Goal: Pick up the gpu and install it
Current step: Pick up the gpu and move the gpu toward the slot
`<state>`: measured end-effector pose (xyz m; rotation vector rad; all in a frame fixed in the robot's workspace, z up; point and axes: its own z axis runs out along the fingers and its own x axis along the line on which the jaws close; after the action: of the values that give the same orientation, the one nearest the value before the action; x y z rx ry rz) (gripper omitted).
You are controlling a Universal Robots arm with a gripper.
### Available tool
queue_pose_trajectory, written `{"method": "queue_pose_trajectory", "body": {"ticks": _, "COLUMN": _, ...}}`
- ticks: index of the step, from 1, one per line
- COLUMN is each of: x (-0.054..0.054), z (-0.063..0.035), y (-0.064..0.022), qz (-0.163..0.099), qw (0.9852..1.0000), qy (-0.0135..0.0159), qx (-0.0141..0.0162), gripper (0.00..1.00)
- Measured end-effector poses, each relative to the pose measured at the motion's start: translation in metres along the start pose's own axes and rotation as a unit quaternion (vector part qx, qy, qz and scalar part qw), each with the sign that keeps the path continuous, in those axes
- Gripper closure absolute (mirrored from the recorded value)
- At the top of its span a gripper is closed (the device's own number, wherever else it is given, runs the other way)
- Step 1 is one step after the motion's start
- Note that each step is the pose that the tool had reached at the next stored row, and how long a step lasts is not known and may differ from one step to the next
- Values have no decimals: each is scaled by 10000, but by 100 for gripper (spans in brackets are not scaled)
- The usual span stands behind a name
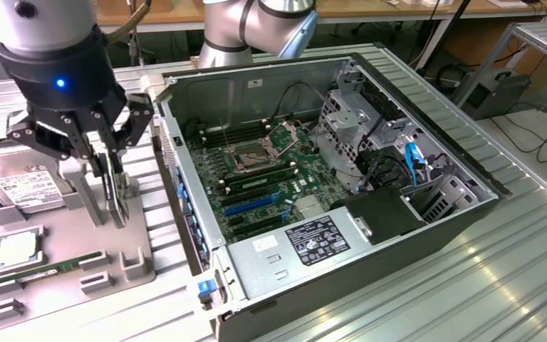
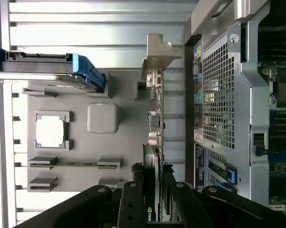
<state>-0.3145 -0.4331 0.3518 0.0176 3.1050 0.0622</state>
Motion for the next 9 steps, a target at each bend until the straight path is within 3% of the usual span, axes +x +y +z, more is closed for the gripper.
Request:
{"method": "queue_pose_trajectory", "body": {"ticks": 2, "x": -39, "z": -132, "y": 5, "qz": 0, "qw": 10000, "qy": 0, "qx": 0, "gripper": 73}}
{"method": "queue_pose_trajectory", "body": {"ticks": 9, "x": -219, "z": -454, "y": 19, "qz": 0, "qw": 10000, "qy": 0, "qx": 0, "gripper": 73}}
